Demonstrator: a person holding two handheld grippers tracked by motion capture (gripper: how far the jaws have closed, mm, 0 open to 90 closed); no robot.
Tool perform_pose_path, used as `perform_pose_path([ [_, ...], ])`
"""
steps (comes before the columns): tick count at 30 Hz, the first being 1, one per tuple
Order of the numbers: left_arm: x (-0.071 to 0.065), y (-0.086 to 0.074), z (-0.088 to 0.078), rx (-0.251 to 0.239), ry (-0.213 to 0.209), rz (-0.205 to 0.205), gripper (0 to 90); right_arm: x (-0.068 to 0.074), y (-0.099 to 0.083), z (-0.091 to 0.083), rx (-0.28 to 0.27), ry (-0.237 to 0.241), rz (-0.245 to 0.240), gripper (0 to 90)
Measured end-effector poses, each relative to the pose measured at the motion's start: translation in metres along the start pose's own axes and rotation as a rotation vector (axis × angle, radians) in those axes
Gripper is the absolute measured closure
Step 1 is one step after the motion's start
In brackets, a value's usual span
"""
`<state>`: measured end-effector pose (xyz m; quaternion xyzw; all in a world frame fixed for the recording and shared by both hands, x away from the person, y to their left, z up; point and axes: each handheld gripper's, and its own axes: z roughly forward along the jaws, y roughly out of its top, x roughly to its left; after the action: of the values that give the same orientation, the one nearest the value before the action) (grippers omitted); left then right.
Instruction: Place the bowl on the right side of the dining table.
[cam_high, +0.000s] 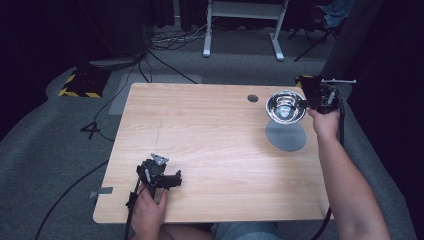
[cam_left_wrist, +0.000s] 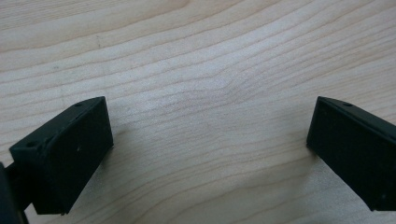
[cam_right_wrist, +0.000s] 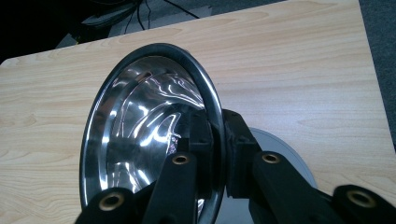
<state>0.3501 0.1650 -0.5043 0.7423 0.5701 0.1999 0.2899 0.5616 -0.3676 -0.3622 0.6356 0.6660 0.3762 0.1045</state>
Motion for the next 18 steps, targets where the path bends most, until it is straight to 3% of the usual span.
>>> perform_pose_path([
  [18,0.0,0.0,0.0,-0.001,0.002,0.001,0.4,-0.027,-0.03,0.022,0.068,-0.057,0.023,83.8],
])
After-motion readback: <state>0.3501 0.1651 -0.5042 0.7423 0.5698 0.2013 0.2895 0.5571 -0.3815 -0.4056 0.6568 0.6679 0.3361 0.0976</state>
